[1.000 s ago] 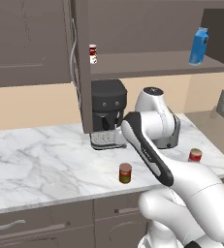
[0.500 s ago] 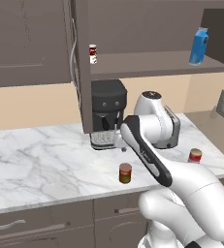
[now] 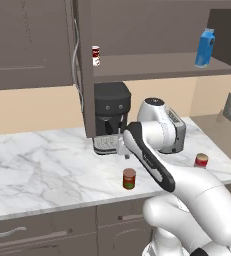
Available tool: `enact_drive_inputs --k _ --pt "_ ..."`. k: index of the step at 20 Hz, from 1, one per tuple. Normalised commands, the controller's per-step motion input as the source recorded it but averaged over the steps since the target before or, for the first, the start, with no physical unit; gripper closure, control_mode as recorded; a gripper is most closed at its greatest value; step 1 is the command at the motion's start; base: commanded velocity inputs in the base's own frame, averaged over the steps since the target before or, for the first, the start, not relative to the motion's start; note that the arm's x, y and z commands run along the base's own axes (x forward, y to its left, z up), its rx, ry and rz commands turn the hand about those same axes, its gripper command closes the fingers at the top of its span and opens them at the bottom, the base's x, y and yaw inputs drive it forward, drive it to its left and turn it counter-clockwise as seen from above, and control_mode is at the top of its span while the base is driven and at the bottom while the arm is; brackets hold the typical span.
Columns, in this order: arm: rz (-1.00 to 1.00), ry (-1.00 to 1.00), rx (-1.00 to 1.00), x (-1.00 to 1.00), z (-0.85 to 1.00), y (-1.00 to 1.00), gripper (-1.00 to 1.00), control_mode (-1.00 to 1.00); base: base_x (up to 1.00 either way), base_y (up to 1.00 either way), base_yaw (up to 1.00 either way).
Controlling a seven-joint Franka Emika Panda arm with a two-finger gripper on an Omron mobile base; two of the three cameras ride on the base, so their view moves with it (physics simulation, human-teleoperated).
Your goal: Pick the cans from the counter and place them in their designated side in the cabinet.
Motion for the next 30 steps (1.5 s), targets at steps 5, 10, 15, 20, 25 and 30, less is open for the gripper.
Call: enact_drive_inputs --k 5,10,15,20,25,30 --pt "0.00 0.02 0.00 0.07 -0.15 0.02 -1.00 -1.00 0.00 0.00 0.00" --pt "0.00 0.02 0.00 0.04 -0.16 0.02 -1.00 -1.00 0.00 0.00 0.00" --pt "0.00 0.02 0.00 0.03 -0.16 0.03 -1.00 -1.00 0.00 0.00 0.00" --pt "0.00 0.00 0.00 0.06 -0.14 0.04 -1.00 -1.00 0.00 0.00 0.00" --pt "0.00 0.00 0.00 0.06 -0.14 0.03 -1.00 -1.00 0.00 0.00 0.00" --pt "0.00 0.01 0.00 0.02 -0.13 0.00 -1.00 -1.00 0.00 0.00 0.00"
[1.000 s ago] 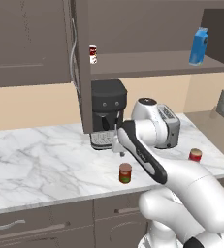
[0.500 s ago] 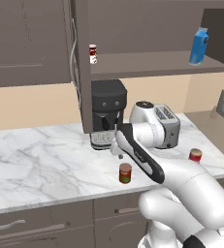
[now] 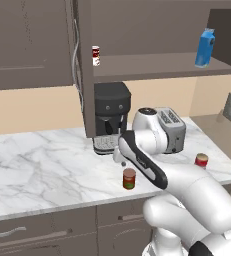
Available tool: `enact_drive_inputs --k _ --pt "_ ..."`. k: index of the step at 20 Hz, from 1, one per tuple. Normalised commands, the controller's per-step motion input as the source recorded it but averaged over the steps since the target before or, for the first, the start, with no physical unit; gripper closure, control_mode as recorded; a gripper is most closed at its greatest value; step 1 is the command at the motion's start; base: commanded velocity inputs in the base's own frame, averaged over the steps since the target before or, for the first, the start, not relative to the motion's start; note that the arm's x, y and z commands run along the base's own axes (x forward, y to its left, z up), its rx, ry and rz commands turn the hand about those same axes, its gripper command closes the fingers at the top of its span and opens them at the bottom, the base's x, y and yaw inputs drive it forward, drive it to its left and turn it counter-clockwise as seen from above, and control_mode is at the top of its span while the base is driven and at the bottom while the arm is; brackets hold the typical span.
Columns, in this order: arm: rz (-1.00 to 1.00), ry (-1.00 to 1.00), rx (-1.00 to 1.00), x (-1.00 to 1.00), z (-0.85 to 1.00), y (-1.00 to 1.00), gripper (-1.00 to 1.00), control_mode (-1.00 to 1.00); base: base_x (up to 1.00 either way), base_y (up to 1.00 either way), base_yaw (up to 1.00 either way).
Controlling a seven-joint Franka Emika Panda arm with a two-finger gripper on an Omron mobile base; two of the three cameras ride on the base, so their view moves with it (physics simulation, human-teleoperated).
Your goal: Pick the cans from the counter and place them in their designated side in the cabinet.
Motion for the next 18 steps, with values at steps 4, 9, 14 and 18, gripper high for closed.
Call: enact_drive_inputs --k 4,9,14,18 --pt "0.00 0.03 0.00 0.00 -0.12 0.00 -1.00 -1.00 0.00 0.00 0.00" --pt "0.00 0.02 0.00 0.02 -0.11 0.01 -1.00 -1.00 0.00 0.00 0.00" --pt "0.00 0.00 0.00 0.02 -0.12 0.03 -1.00 -1.00 0.00 0.00 0.00" --pt "0.00 0.00 0.00 0.00 -0.13 0.02 -1.00 -1.00 0.00 0.00 0.00"
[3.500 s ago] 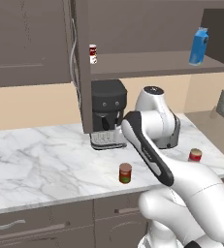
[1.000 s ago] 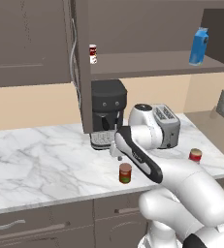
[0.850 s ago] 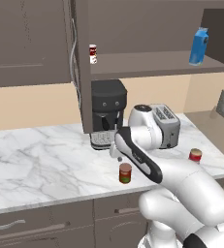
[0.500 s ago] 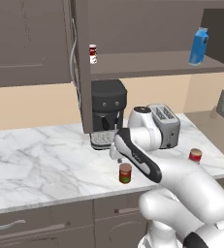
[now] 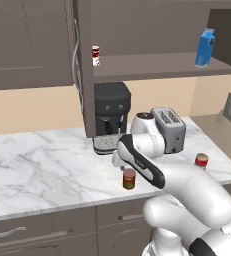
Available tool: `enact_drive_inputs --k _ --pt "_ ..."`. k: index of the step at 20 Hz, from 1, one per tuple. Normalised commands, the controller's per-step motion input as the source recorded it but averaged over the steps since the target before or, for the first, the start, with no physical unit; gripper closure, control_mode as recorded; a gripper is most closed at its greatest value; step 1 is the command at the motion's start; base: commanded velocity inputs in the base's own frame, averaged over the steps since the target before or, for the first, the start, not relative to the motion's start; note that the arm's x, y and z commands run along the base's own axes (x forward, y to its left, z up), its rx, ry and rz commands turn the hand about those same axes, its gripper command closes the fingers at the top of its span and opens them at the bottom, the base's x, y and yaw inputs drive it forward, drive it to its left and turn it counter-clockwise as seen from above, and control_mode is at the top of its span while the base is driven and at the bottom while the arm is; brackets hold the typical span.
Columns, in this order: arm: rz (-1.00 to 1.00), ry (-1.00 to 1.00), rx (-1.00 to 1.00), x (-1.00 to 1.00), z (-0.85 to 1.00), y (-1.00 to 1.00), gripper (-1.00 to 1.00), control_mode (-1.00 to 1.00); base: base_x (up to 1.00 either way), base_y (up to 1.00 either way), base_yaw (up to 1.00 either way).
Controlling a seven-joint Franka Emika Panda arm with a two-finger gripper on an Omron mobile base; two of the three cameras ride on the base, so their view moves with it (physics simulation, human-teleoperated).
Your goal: Pick the cans from the counter and place them in their designated side in the cabinet.
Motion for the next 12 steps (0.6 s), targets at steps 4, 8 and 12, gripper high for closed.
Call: enact_drive_inputs --k 4,8,12 --pt "0.00 0.00 0.00 0.00 -0.15 0.00 -1.00 -1.00 0.00 0.00 0.00" --pt "0.00 0.00 -0.01 0.00 -0.15 0.01 -1.00 -1.00 0.00 0.00 0.00" --pt "0.00 0.00 -0.01 0.00 -0.15 0.02 -1.00 -1.00 0.00 0.00 0.00"
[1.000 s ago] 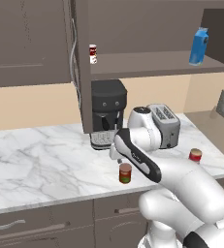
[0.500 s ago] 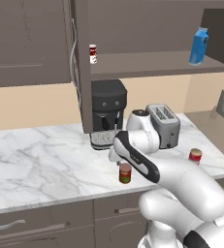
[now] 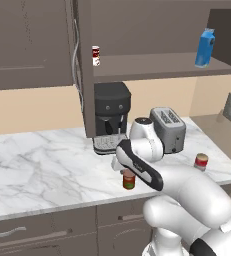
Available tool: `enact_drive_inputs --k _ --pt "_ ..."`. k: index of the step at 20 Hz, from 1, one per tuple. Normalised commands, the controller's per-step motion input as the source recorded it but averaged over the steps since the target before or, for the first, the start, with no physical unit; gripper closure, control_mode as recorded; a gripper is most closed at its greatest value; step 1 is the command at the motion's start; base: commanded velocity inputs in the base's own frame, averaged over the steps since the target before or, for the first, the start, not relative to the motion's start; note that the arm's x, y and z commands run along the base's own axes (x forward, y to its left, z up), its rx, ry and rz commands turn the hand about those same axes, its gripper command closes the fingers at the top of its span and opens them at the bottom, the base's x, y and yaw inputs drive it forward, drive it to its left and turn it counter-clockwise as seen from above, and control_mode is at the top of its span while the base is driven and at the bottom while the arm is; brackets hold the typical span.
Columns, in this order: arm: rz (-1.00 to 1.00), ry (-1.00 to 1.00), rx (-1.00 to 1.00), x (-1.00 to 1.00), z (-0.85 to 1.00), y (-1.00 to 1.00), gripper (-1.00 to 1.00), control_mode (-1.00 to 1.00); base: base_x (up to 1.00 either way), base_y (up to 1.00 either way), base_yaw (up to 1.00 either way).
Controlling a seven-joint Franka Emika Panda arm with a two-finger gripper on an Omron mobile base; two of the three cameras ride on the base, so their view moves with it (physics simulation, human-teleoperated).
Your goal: Pick the cans from the counter and place them in their designated side in the cabinet.
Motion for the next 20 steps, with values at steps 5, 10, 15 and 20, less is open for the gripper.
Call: enact_drive_inputs --k 5,10,15,20 --pt "0.00 0.00 -0.01 0.01 -0.13 0.02 -1.00 -1.00 0.00 0.00 0.00" --pt "0.00 0.00 -0.01 0.01 -0.14 0.01 -1.00 -1.00 0.00 0.00 0.00" --pt "0.00 0.00 -0.01 0.02 -0.14 0.00 -1.00 -1.00 0.00 0.00 0.00" --pt "0.00 0.00 -0.01 0.07 -0.15 0.00 -1.00 -1.00 0.00 0.00 0.00"
